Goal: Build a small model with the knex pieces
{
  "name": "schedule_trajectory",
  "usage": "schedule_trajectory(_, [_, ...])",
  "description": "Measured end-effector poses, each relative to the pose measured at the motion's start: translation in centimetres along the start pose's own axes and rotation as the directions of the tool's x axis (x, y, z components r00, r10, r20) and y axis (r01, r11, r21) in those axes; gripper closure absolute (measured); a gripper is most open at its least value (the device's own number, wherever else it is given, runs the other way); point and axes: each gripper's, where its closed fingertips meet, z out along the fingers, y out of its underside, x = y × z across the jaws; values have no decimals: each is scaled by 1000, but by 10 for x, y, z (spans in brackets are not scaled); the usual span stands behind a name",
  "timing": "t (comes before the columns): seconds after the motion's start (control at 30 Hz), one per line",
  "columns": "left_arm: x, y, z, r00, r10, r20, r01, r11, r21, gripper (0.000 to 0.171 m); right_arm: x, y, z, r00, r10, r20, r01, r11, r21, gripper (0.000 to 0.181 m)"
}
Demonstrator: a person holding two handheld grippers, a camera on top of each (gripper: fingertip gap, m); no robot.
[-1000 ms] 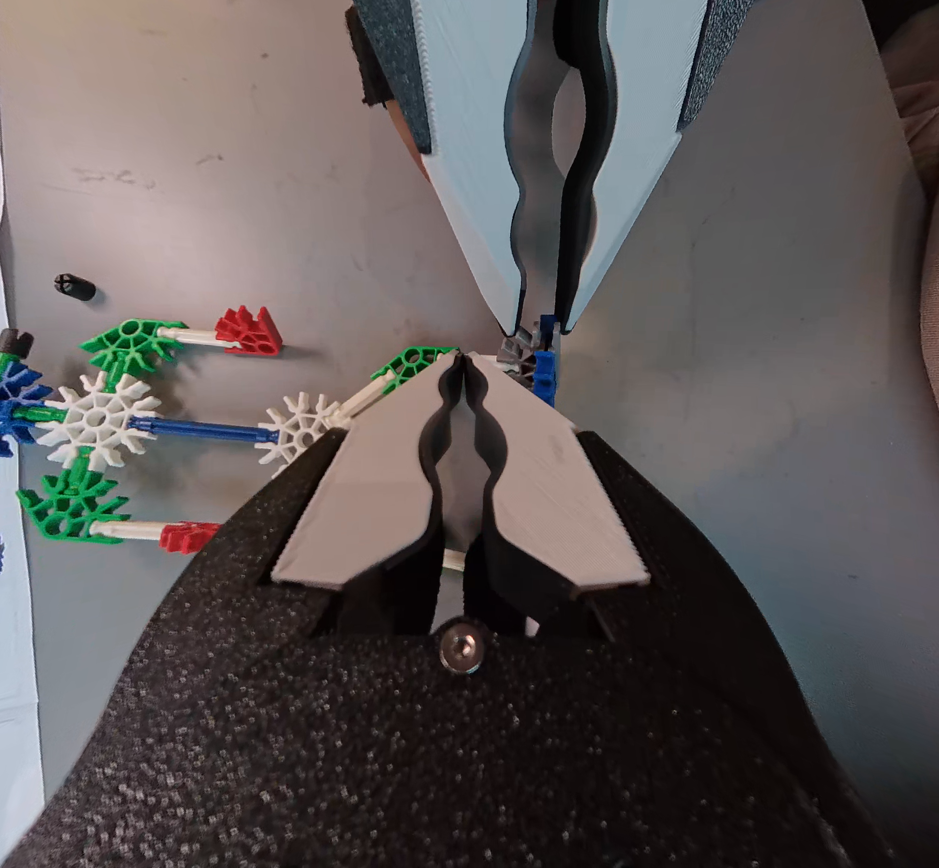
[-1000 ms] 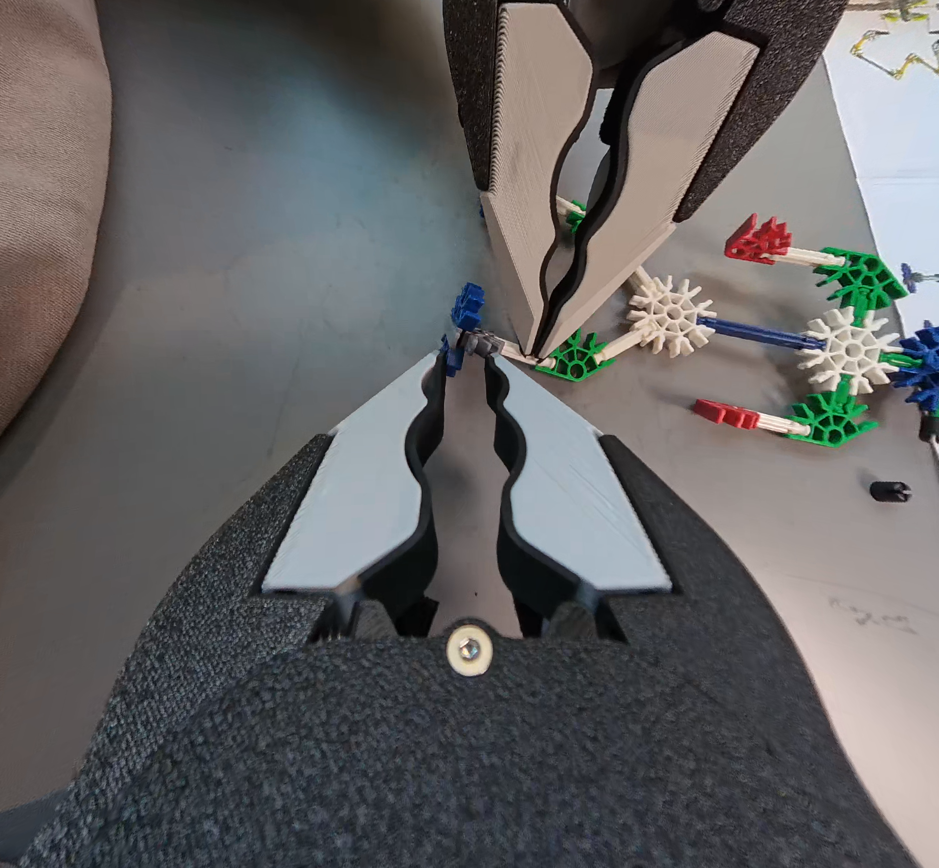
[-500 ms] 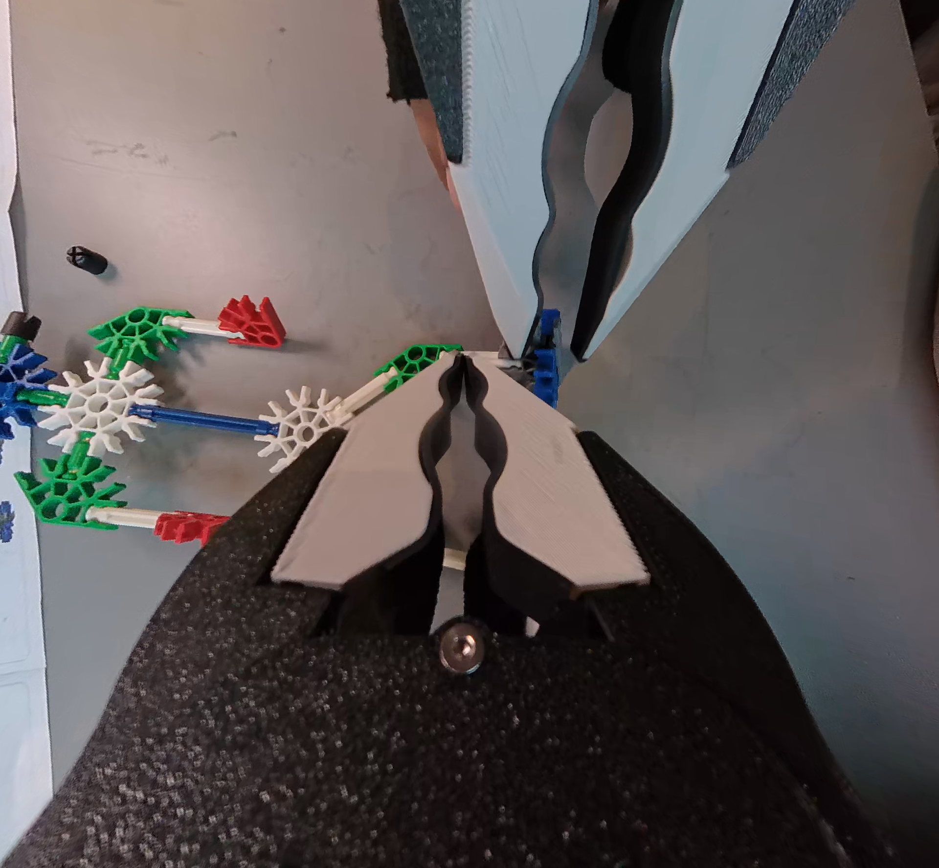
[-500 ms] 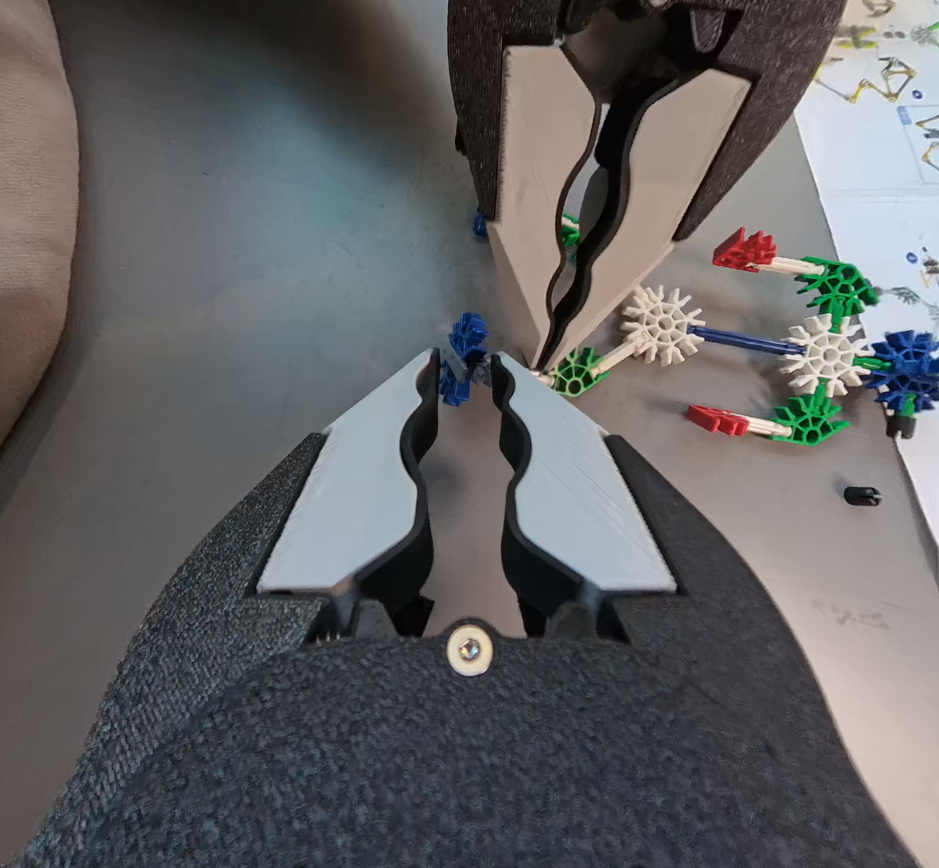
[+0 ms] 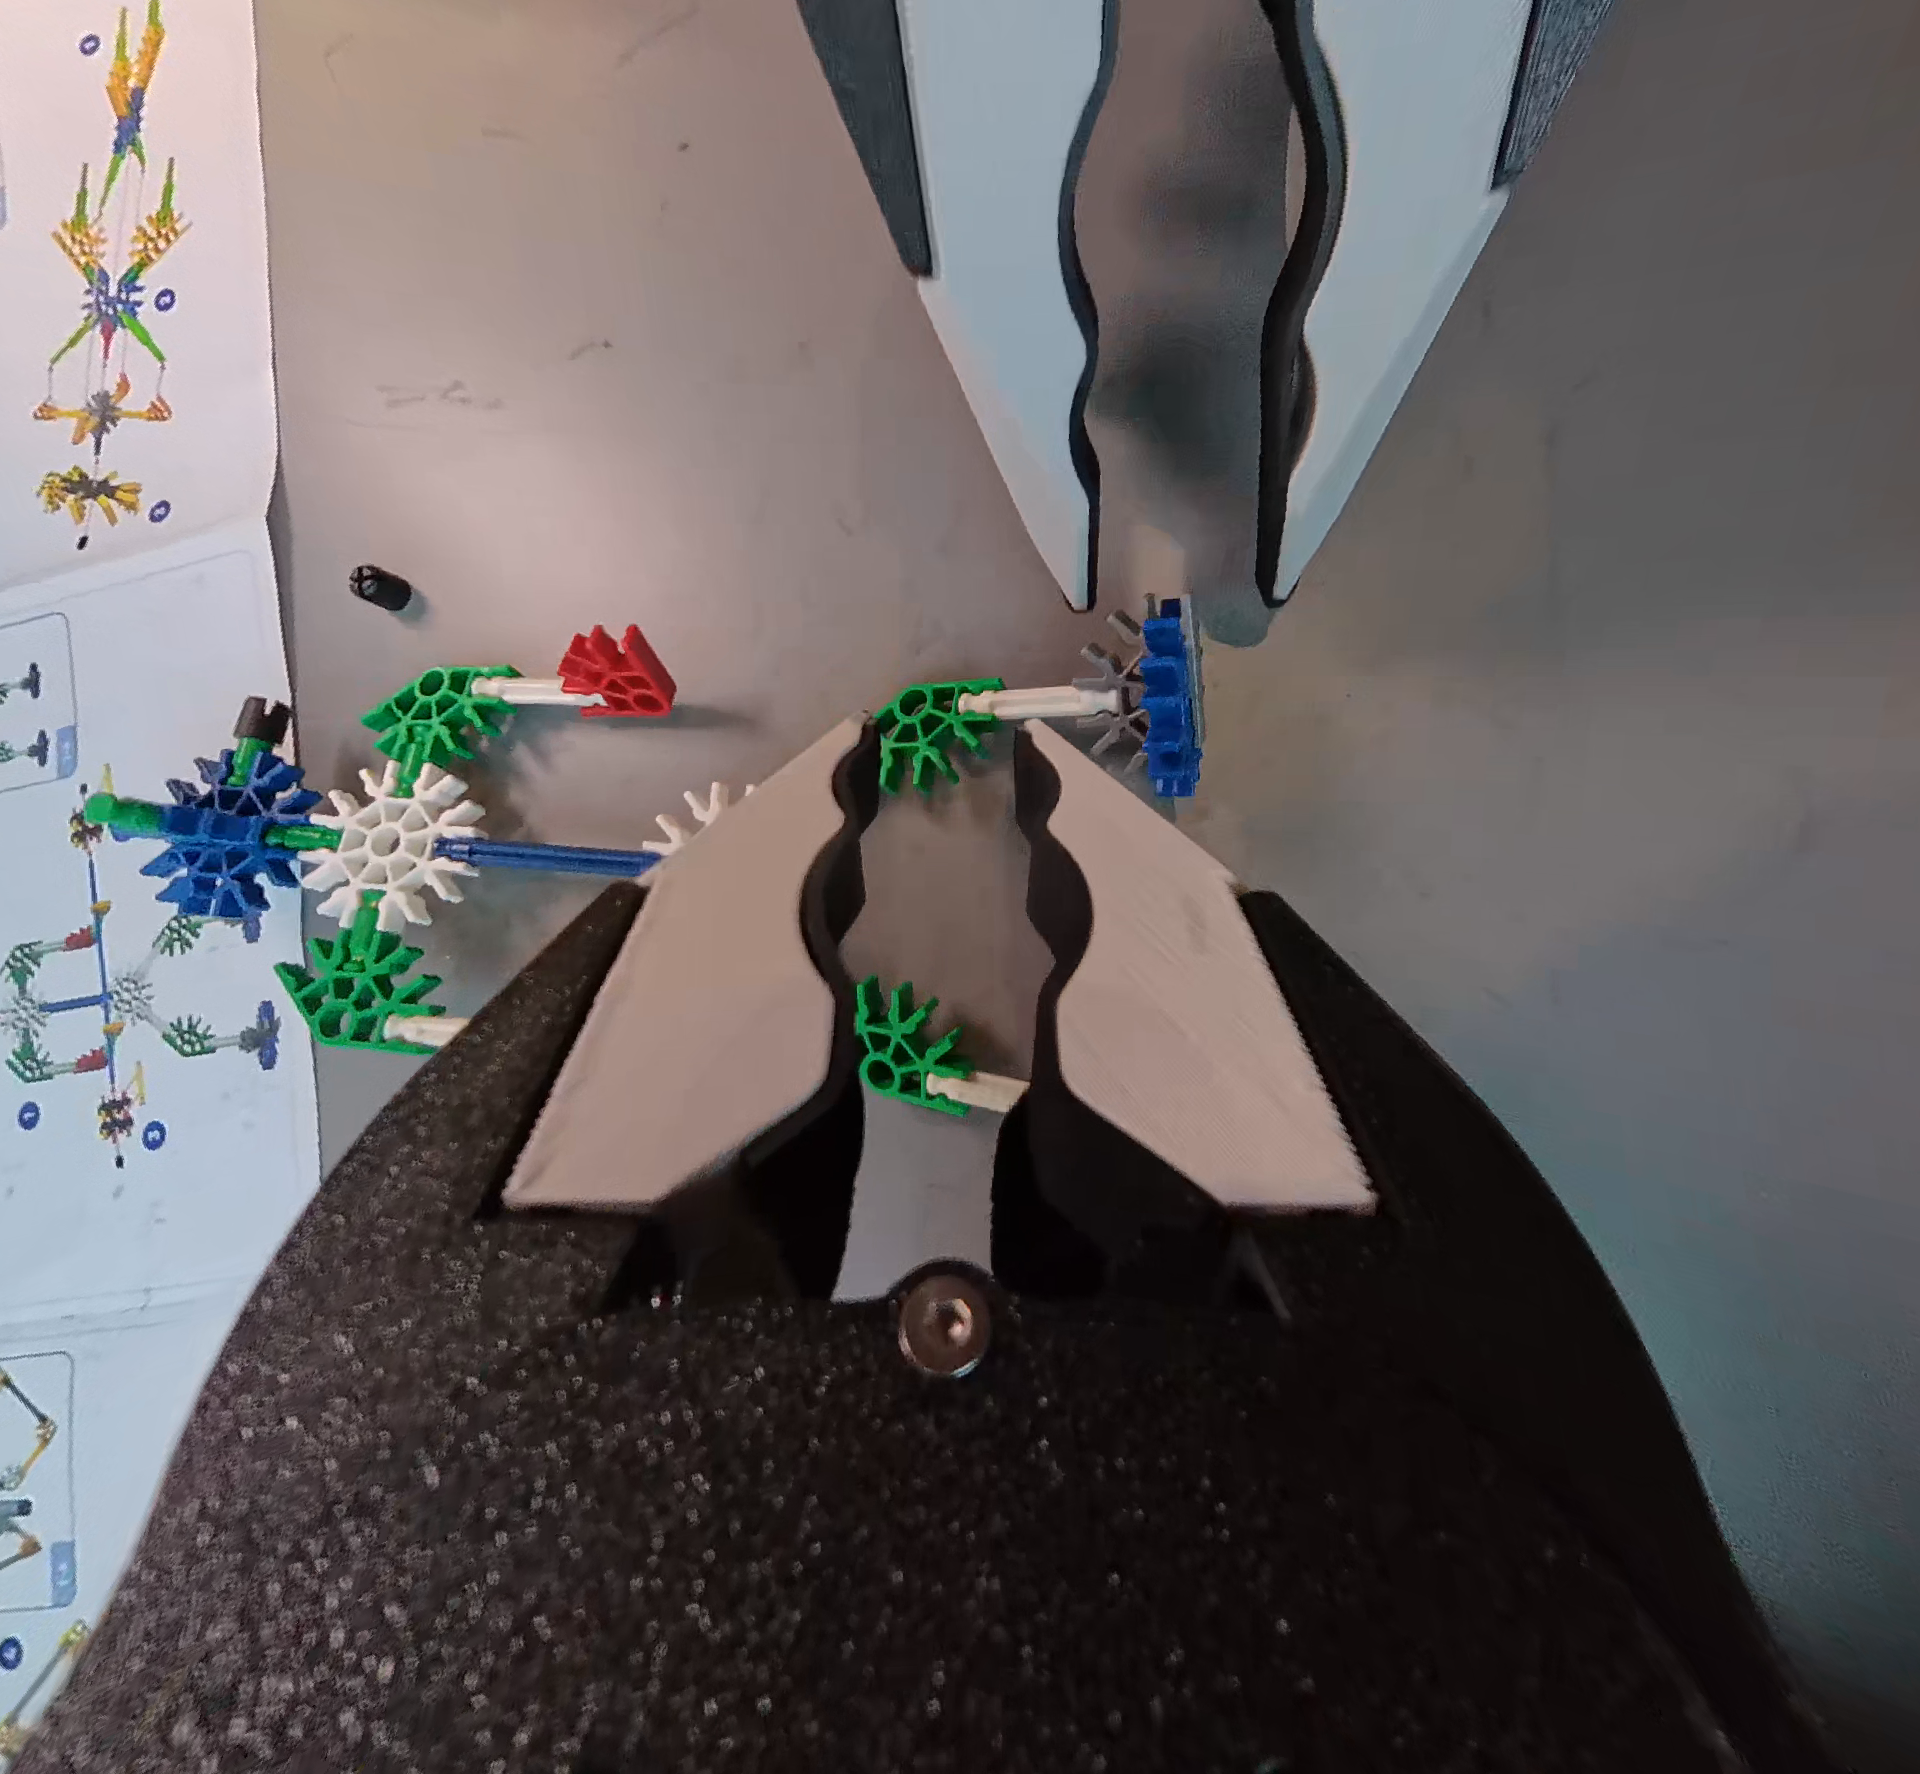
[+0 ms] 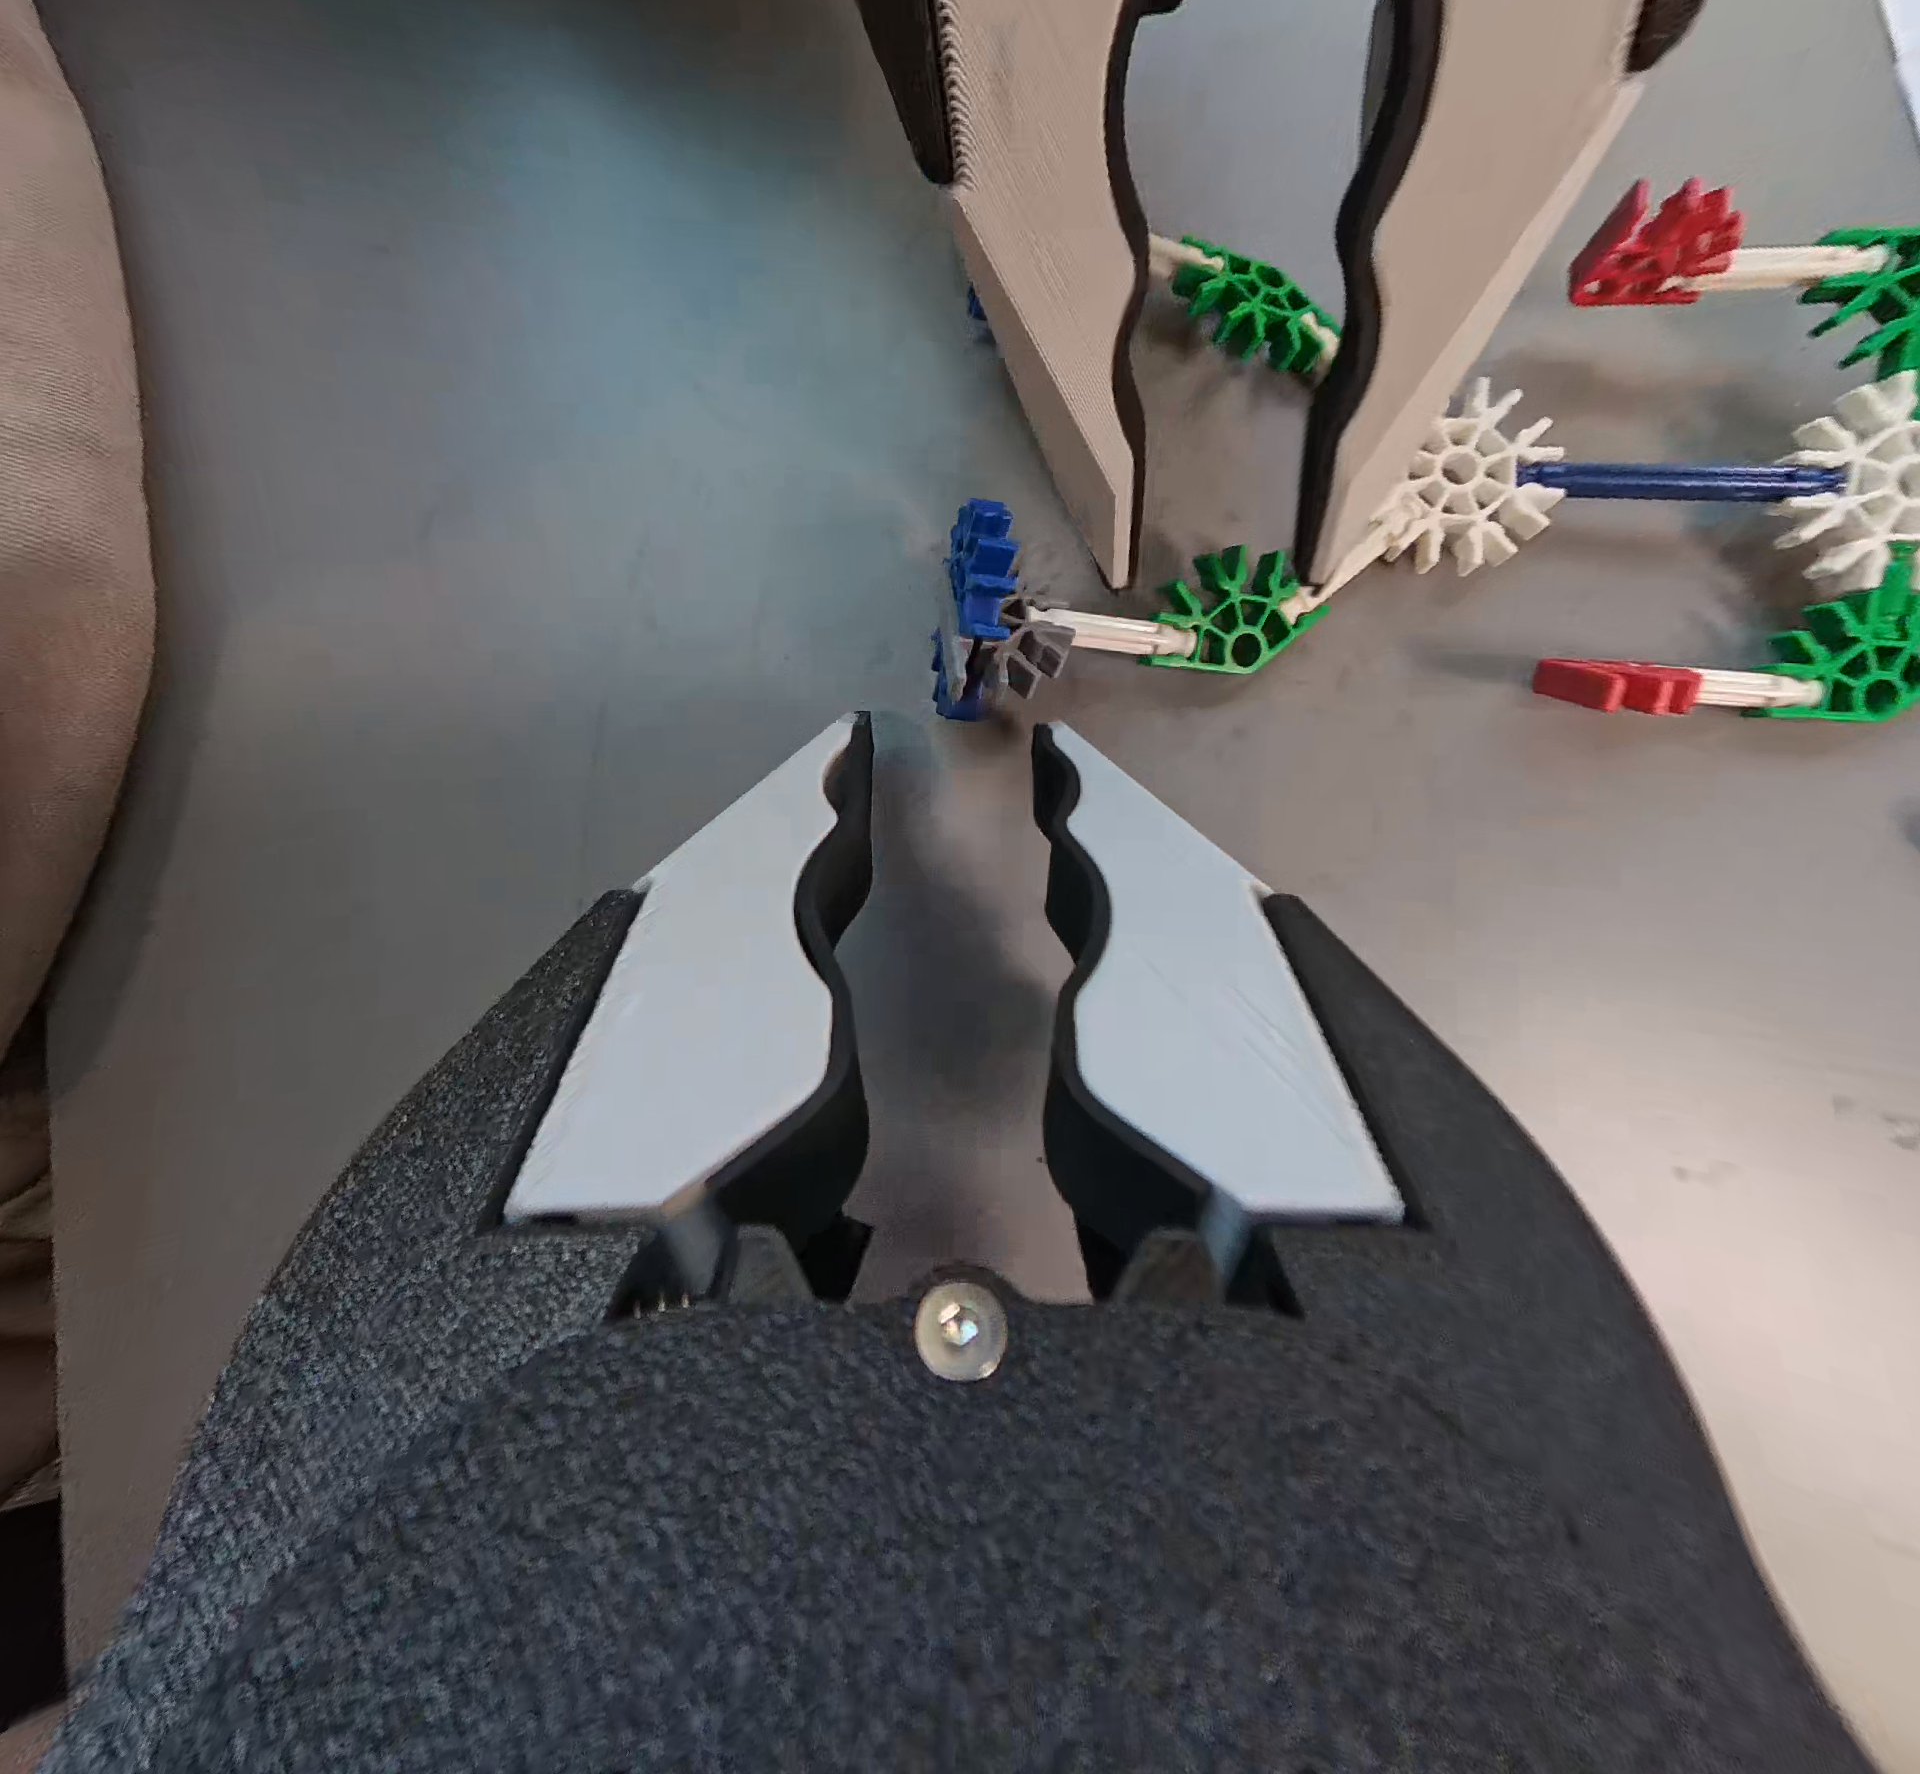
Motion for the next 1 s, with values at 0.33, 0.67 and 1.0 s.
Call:
schedule_trajectory(0.33, [1,5,9,999,30,25,-29,998,-64,157,5,-4,-1,1000,-7,9,8,1000,-16,175])
schedule_trajectory(0.67, [4,-1,17,999,9,52,-6,998,-58,165,14,-17,-25,997,-72,-18,70,995,-65,181])
schedule_trajectory(1.0, [-1,-3,18,995,-43,85,48,998,-46,166,11,0,-16,998,8,-63,-12,998,-55,154])
